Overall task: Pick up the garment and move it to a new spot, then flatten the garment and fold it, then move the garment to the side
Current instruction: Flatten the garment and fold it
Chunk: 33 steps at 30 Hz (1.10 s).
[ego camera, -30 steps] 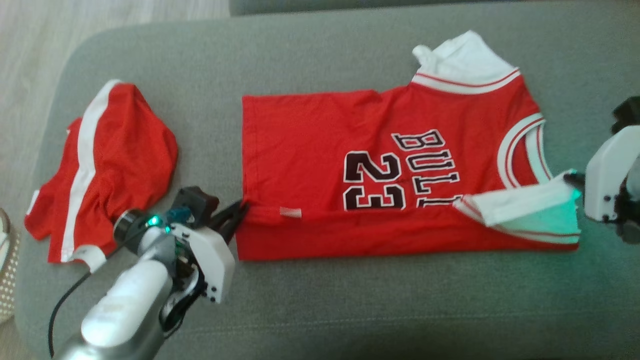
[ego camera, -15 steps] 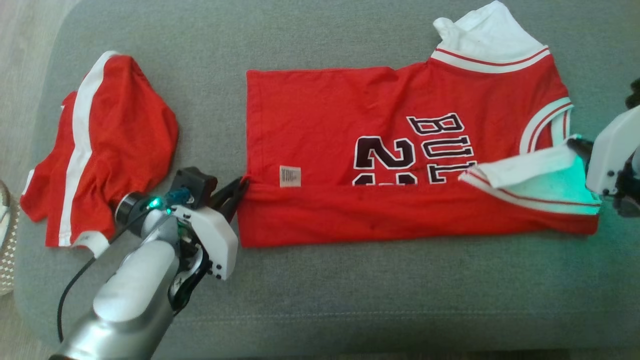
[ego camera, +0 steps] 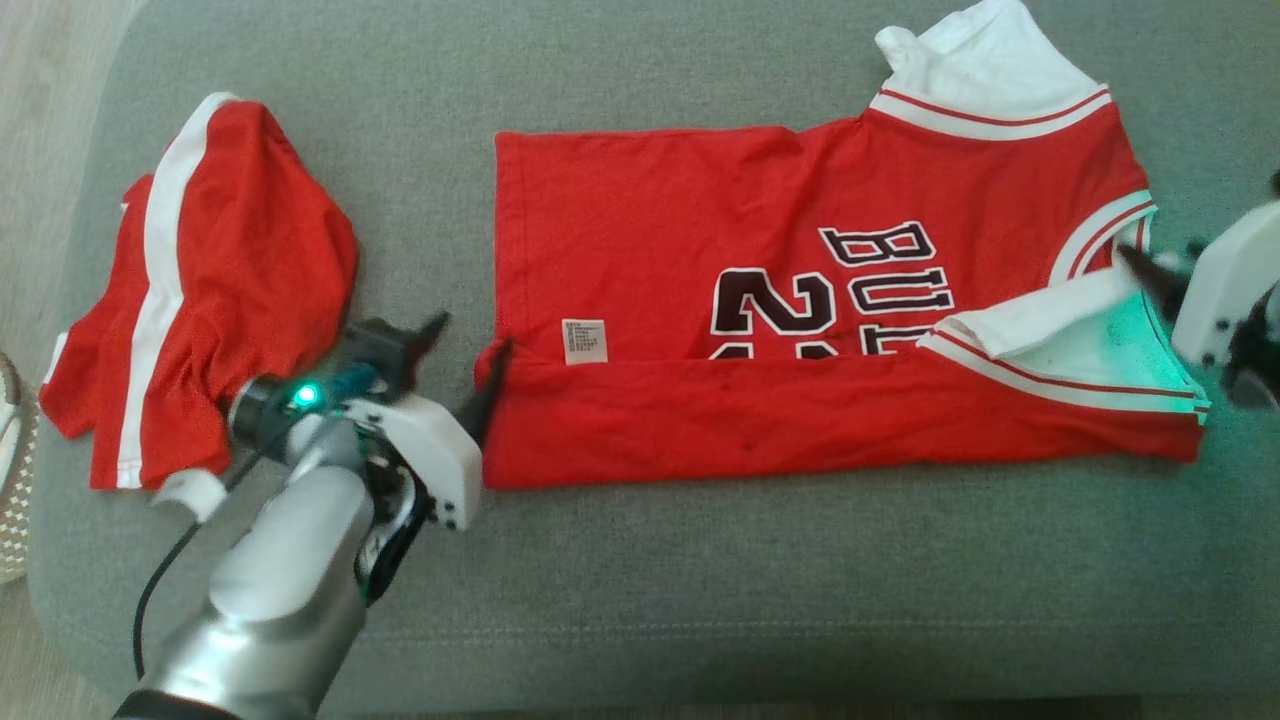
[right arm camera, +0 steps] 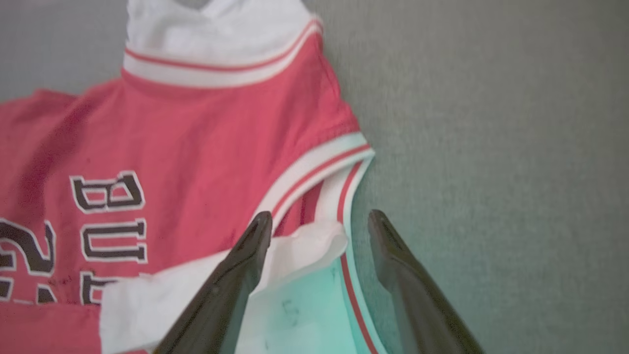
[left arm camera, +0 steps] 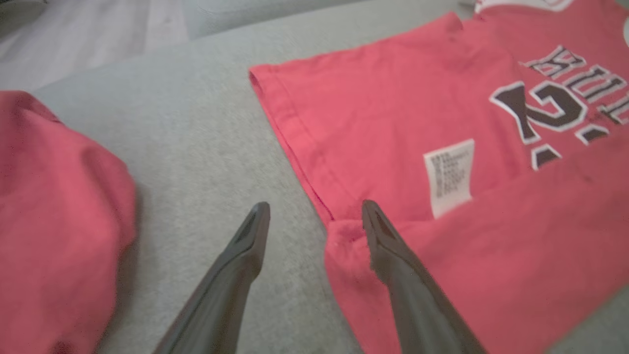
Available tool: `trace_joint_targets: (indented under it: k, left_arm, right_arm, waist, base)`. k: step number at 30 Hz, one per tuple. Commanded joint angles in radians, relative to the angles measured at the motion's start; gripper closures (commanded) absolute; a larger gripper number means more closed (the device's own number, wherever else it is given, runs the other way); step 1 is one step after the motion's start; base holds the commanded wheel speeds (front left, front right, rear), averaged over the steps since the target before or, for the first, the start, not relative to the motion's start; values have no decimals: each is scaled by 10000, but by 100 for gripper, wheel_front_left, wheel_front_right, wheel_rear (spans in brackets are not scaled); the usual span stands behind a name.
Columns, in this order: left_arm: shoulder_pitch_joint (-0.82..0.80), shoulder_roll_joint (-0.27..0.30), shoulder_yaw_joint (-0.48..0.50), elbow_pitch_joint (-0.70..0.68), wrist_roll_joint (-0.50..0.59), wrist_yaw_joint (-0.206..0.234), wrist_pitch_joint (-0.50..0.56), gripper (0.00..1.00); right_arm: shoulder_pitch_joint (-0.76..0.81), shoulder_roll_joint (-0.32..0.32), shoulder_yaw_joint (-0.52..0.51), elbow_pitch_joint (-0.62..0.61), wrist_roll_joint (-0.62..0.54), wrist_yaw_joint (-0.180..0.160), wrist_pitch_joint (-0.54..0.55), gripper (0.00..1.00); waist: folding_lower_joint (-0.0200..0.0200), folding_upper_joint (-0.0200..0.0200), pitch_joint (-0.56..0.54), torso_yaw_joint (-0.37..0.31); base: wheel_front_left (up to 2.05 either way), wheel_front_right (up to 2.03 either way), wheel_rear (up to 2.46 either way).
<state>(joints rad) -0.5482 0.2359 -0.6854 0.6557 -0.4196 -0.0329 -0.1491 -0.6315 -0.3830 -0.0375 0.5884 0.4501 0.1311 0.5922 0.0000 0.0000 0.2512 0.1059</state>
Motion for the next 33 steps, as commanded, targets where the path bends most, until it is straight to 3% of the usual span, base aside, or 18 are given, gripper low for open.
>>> trace_joint_targets:
  k: [1, 9, 17, 24, 33]
  left_arm:
    - [-482, 190, 646, -96, -166, 285, -319, 0]
    - [412, -106, 1932, -280, -866, 1142, -1088, 0]
    - [2305, -633, 3649, -2915, -173, 1707, -1124, 0]
    - [3977, -1344, 4617, -4665, 960, 1606, -1125, 0]
    - [5558, -1827, 4969, -4905, 1507, 1445, -1126, 0]
  right_arm:
    - [-496, 39, -96, -318, 28, -4, -465, 0]
    - [-223, 417, -274, -511, 70, -4, -2682, 0]
    - [1489, 1082, -409, -2356, -390, -4, -4529, 0]
    - [3825, 2224, -594, -4574, -1875, -4, -5937, 0]
    - [6285, 3232, -934, -5769, -3263, -4, -7133, 0]
  waist:
    - [0, 0, -83, -21]
    - [0, 0, -709, -126]
    - [0, 0, -1585, -318]
    - [0, 0, -2236, -453]
    - [0, 0, -2558, -646]
  base:
    - [0, 0, 0]
    - [0, 0, 0]
    - [0, 0, 0]
    - [0, 0, 0]
    - [0, 0, 0]
